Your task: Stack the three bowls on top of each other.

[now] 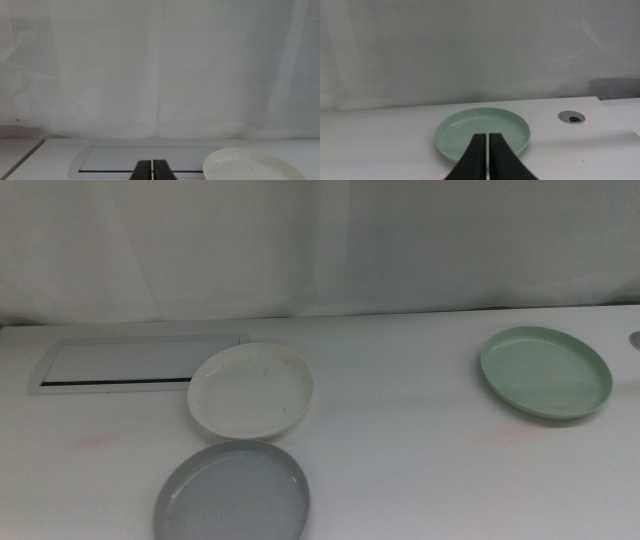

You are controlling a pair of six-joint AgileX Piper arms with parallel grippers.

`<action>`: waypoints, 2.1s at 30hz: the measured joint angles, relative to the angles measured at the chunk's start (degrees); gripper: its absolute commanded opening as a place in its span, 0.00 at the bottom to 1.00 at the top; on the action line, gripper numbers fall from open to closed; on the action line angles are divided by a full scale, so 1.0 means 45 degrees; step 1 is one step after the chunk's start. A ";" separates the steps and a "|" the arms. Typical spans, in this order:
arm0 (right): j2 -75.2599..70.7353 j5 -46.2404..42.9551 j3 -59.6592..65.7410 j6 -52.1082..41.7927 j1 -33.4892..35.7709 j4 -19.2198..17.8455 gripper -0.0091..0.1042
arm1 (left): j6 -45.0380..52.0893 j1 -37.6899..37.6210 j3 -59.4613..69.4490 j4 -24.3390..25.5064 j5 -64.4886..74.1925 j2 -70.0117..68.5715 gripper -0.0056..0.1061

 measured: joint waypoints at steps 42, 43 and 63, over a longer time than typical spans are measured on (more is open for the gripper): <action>0.0000 -0.0587 0.0000 -0.0043 0.0000 0.0388 0.98 | -0.2137 0.0000 -0.3991 -0.0302 0.3144 0.1640 0.87; 0.0000 -0.0583 0.0000 -0.0043 0.0000 0.0388 0.98 | -0.1778 0.0000 -0.4541 -0.0595 0.3715 0.2000 0.87; 0.0000 -0.0616 0.0000 -0.0008 0.0000 0.0388 0.98 | 0.2765 -0.0986 -1.0782 -0.5395 1.1369 1.1371 0.86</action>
